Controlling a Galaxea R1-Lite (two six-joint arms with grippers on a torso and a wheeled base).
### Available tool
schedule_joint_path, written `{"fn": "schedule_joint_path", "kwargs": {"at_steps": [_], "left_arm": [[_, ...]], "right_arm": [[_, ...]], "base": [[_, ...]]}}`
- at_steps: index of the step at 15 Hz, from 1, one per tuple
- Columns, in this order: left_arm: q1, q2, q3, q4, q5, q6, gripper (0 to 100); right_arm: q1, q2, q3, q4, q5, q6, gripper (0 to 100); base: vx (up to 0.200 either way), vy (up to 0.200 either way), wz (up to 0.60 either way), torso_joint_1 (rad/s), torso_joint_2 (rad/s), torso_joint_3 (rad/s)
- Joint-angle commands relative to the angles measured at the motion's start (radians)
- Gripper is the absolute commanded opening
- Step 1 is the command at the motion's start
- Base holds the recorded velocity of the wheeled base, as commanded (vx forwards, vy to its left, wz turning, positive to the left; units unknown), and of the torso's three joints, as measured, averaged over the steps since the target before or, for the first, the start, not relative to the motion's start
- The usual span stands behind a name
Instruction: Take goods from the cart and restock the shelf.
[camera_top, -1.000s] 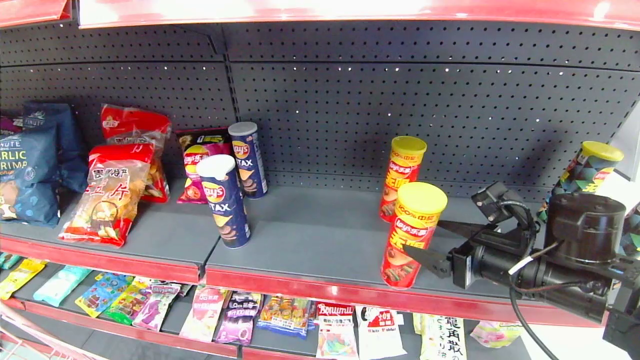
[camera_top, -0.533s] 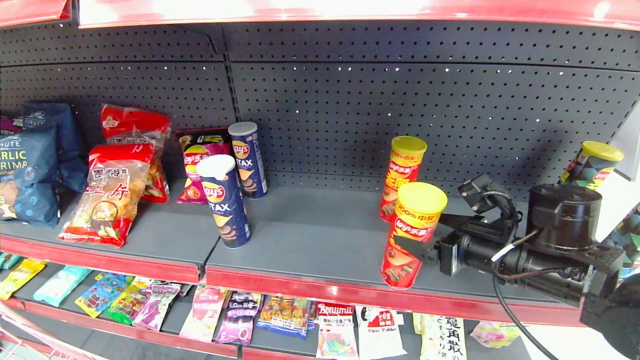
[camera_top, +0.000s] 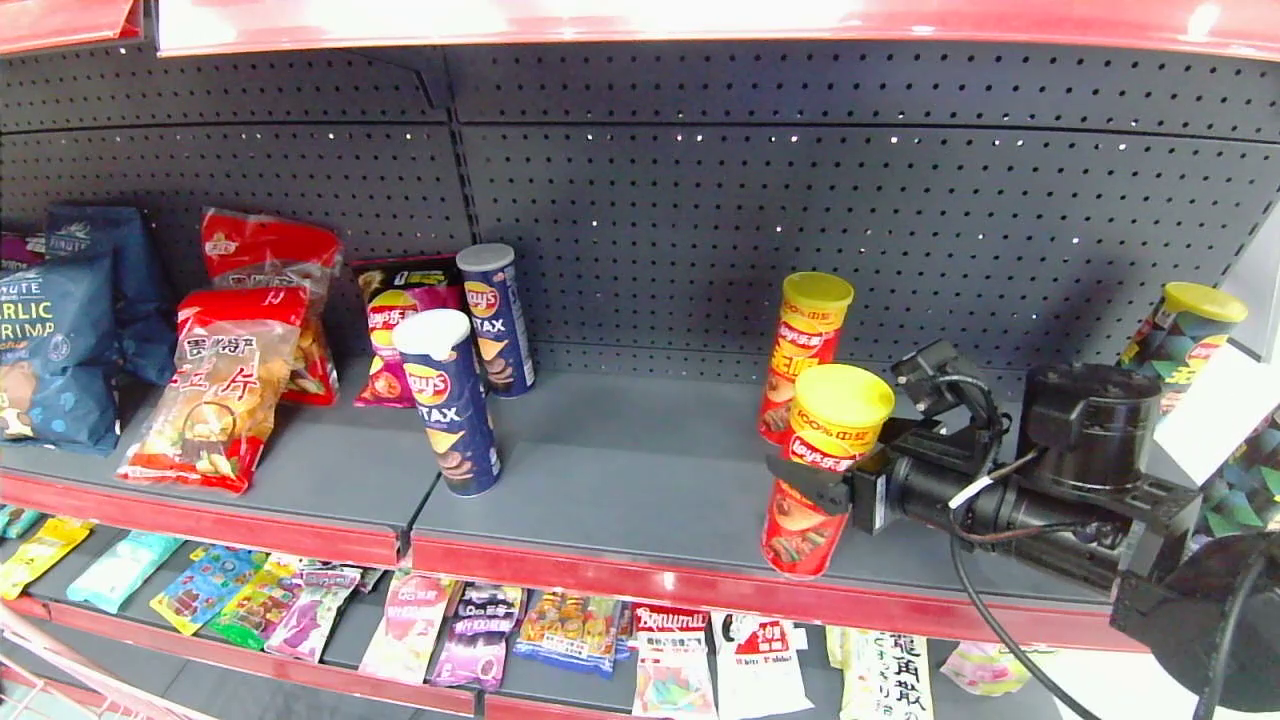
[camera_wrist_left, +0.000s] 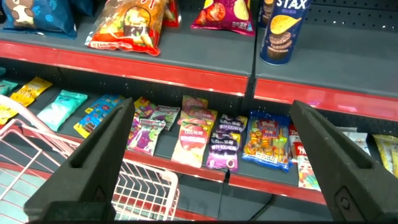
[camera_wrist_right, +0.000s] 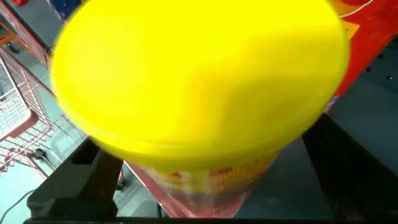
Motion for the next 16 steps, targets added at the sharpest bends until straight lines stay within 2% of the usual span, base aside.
{"fn": "schedule_joint_path", "kwargs": {"at_steps": [1, 11, 12, 16], "left_arm": [[0.0, 0.001, 0.0, 0.0, 0.001, -0.001, 100], [0.0, 0.003, 0.003, 0.002, 0.001, -0.001, 100], [0.0, 0.003, 0.006, 0.002, 0.001, -0.001, 100], [0.0, 0.003, 0.006, 0.002, 0.001, -0.001, 100]], "right_arm": [[0.0, 0.022, 0.003, -0.002, 0.001, 0.001, 100], [-0.002, 0.034, -0.021, -0.004, 0.001, 0.001, 100], [-0.002, 0.037, -0.017, -0.007, 0.001, 0.001, 0], [0.0, 0.042, -0.012, -0.008, 0.004, -0.003, 0]], "base": [[0.0, 0.0, 0.0, 0.0, 0.0, 0.0], [0.0, 0.0, 0.0, 0.0, 0.0, 0.0], [0.0, 0.0, 0.0, 0.0, 0.0, 0.0], [0.0, 0.0, 0.0, 0.0, 0.0, 0.0]]}}
